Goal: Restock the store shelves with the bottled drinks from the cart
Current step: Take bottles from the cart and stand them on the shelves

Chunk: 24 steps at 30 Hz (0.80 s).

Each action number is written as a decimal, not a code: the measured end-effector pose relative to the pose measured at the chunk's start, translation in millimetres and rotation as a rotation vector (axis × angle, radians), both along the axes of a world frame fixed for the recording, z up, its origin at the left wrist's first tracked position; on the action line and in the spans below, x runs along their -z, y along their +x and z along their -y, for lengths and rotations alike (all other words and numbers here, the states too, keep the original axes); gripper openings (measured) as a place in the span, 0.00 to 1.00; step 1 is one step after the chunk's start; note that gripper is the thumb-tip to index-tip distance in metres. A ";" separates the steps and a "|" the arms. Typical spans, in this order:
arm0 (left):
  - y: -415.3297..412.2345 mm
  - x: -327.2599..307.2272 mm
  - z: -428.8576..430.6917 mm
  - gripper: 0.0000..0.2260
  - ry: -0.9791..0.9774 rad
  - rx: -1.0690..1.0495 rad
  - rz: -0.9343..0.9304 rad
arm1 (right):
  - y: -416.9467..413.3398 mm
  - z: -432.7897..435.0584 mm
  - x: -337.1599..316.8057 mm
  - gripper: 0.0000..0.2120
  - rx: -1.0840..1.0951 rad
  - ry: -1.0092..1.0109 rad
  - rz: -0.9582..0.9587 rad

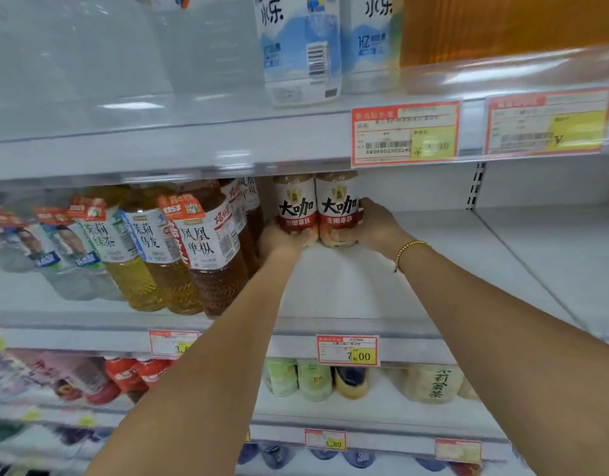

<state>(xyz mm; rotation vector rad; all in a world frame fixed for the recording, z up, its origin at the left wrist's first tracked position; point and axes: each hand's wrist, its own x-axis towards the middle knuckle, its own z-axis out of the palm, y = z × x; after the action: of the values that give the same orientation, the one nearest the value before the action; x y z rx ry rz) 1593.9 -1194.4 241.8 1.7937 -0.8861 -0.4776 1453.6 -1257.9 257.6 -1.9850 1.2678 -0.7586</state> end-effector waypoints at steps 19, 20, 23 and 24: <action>7.0 10.0 54.0 0.14 0.148 -0.101 0.255 | 19.9 46.8 18.8 0.23 0.262 -0.063 -0.045; 7.4 8.8 55.3 0.14 0.155 -0.087 0.240 | 21.5 47.0 18.9 0.23 0.277 -0.062 -0.041; 7.2 5.1 56.5 0.15 0.223 -0.045 0.280 | 27.3 45.6 18.0 0.17 0.300 -0.034 -0.035; 6.8 4.6 56.5 0.16 0.259 -0.051 0.325 | 28.7 43.4 16.7 0.13 0.302 -0.026 -0.037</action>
<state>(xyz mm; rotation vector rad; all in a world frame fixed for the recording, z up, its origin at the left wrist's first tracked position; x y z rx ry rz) 1600.7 -1250.8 237.3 2.1675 -1.0329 -0.2803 1482.3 -1301.2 240.8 -1.8565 1.6103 -0.8874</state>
